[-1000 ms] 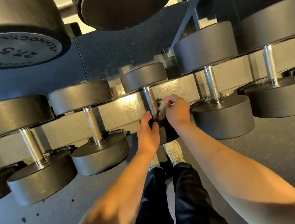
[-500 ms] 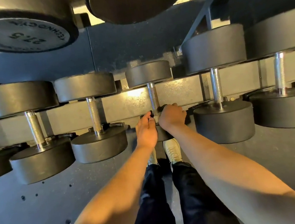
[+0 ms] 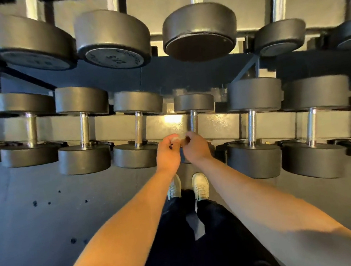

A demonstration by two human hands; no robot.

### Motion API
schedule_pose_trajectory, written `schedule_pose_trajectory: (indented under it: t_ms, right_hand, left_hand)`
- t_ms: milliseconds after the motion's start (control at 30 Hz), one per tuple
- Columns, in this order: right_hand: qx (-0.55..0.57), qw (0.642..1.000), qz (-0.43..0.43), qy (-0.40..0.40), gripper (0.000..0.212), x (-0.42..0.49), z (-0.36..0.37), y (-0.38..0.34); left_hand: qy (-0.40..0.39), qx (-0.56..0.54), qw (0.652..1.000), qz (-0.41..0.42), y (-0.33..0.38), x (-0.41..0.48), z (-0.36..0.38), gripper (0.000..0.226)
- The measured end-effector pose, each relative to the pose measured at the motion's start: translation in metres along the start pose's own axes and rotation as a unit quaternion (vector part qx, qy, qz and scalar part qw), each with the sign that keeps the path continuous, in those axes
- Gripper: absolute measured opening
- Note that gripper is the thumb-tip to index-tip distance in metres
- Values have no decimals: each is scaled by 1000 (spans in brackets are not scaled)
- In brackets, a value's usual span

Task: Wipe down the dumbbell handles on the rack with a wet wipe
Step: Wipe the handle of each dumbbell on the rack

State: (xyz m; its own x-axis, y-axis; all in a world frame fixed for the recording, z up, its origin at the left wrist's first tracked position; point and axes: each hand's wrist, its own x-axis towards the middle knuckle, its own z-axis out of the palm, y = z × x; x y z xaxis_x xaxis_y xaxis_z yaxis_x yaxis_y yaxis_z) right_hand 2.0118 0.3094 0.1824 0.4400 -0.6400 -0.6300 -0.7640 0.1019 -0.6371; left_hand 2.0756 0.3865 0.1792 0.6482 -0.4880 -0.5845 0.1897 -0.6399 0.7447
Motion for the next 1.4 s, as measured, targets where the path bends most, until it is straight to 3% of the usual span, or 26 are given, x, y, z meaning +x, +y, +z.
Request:
schedule_pose_trajectory:
  t_ms: [167, 500, 700, 967, 1167, 1300, 1400]
  right_hand:
    - [39, 997, -70, 4, 22, -27, -3, -46]
    - [46, 985, -163, 46, 22, -59, 55, -161]
    - [108, 975, -175, 83, 15, -71, 73, -206]
    - [133, 969, -178, 104, 22, -61, 73, -254]
    - [179, 957, -195, 121, 20, -26, 58, -286]
    - [204, 944, -215, 146, 17, -2, 45, -309]
    - [213, 940, -225, 143, 17, 22, 36, -325]
  left_hand:
    - [57, 13, 998, 7, 28, -11, -44, 23]
    - [113, -46, 991, 59, 71, -15, -150, 8]
    - [125, -50, 983, 124, 79, -12, -201, 17]
    - [195, 40, 966, 166, 120, 9, -234, 30]
    - [158, 53, 967, 194, 158, 47, -247, 25]
    - [179, 8, 958, 224, 191, 75, -246, 30]
    - [134, -6, 958, 254, 217, 90, -243, 30]
